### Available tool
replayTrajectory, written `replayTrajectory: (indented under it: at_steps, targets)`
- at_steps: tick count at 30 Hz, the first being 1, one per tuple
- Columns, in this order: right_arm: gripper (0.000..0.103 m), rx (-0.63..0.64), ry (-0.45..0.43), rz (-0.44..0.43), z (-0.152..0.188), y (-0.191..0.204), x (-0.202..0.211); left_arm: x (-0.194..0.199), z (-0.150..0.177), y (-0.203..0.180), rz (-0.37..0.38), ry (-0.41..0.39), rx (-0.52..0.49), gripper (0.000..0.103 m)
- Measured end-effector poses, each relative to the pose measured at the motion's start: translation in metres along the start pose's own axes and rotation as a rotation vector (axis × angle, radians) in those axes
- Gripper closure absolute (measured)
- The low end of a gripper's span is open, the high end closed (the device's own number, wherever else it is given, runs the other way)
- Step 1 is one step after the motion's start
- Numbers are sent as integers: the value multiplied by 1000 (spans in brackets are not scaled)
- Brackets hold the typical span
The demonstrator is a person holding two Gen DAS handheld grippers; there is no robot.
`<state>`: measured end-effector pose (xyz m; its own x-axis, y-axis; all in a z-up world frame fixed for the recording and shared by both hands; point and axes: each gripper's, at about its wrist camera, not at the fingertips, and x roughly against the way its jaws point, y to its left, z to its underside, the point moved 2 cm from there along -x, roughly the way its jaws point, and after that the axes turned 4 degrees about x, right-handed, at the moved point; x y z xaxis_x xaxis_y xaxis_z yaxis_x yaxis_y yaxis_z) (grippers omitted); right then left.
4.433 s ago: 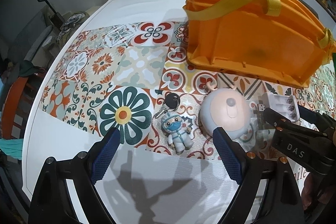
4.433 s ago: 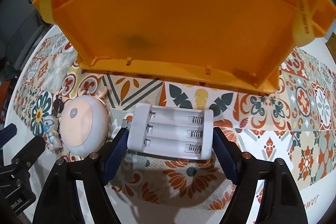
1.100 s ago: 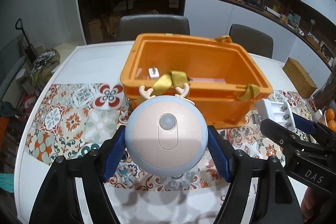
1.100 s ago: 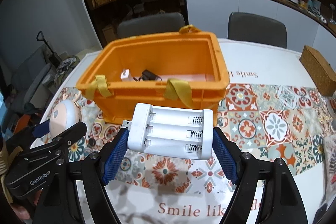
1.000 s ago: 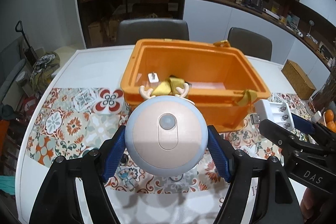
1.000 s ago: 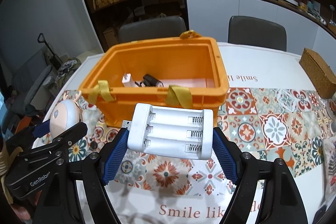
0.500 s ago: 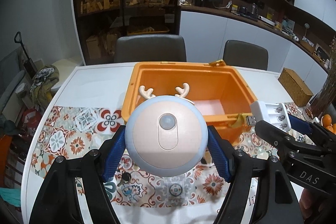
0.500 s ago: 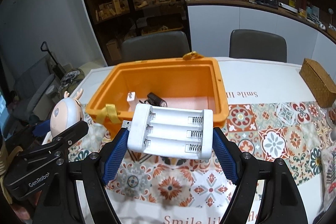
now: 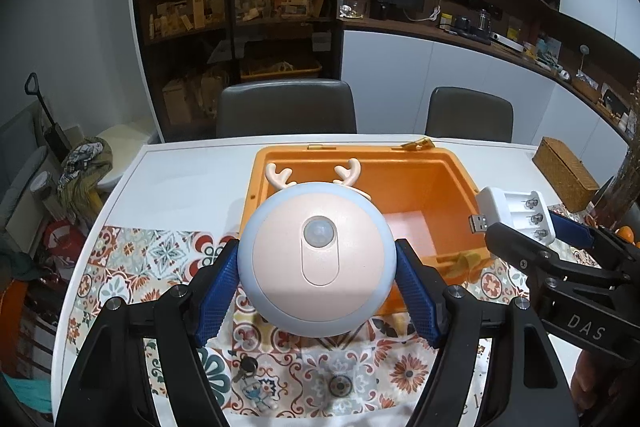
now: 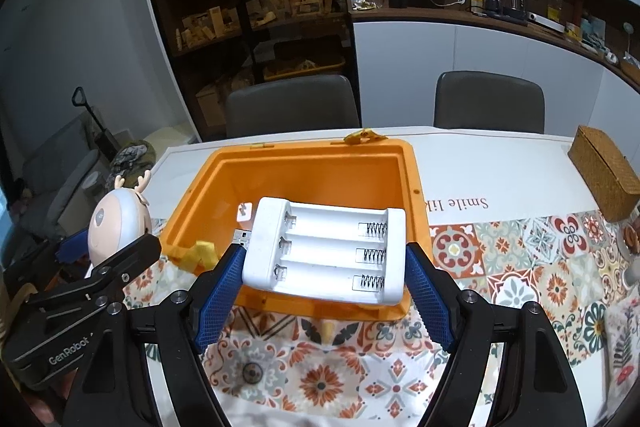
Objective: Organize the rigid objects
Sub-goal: 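Carry the pink lamp and battery charger with both tools over the crate, then open the left tool to drop the lamp while the right tool drops the battery charger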
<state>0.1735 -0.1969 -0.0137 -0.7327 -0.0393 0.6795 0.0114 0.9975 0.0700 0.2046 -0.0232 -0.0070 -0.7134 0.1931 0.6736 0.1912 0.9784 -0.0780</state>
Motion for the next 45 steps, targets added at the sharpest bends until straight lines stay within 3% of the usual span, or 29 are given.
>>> replayTrajectory:
  at_steps: [22,38,45]
  targets:
    - [24,16,81,68,-50,-1,-41,-44,-40,8,-25,64,-4,29]
    - [24,25,232,92,-44,-10,-91,-104,-38,2,-45,209,-49,29]
    - [25,42,240,112,-43,-9,-97,-131,-29,2,-81,282,-65,29]
